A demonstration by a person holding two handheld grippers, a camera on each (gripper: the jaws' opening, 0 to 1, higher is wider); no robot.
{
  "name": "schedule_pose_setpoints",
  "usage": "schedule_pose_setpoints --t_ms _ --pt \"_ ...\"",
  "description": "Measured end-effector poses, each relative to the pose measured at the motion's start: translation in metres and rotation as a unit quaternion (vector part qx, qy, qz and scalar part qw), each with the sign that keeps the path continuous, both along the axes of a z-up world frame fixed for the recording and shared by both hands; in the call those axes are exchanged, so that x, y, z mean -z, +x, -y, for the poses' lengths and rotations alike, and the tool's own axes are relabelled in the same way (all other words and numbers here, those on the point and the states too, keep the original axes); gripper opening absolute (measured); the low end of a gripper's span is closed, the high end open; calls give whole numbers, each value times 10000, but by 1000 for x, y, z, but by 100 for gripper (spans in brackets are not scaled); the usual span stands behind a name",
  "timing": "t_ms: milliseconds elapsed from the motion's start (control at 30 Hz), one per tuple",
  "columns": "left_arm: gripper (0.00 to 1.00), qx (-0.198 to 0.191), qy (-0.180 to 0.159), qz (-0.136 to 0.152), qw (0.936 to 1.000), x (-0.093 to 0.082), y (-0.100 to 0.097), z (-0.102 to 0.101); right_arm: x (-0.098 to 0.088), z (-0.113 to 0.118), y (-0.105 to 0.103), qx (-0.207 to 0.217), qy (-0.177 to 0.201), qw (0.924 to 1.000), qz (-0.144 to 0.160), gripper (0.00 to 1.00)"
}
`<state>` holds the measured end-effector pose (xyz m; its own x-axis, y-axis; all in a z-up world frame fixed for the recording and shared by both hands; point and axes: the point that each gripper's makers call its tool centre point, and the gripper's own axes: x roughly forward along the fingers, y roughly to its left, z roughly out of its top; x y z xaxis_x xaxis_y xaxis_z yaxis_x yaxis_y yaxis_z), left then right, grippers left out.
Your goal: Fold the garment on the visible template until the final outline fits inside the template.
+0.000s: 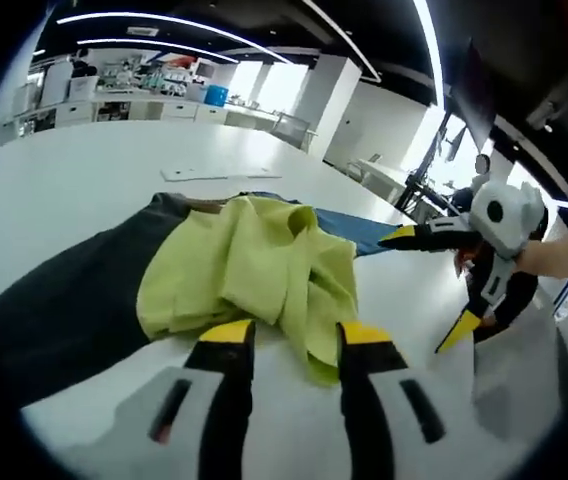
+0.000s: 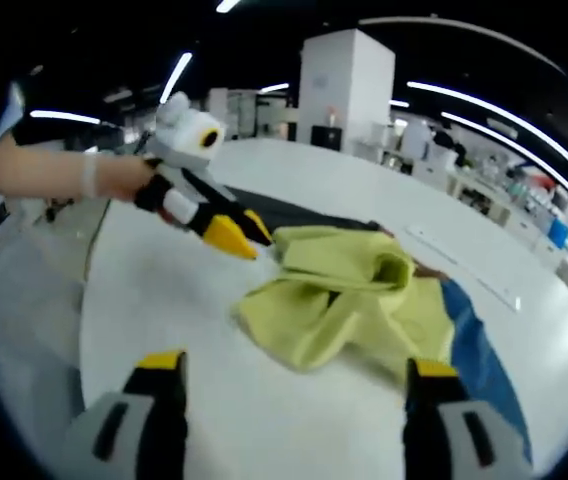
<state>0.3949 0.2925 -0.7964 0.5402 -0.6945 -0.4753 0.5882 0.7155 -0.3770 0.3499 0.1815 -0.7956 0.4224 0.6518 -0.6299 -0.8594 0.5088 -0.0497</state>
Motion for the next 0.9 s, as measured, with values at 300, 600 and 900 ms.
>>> schedule_pose_setpoints --t_ms 300,600,900 --pt "20 -414 -159 -491 9978 21 14 0 3 -1 -5 51 80 9999 -77 87" --pt "10 -783 -443 -610 9941 19 22 1 4 -6 -7 25 109 9999 -128 83" --pt "0 -860 -541 -654 9927 19 20 -1 7 -19 -9 -105 108 9997 -200 79"
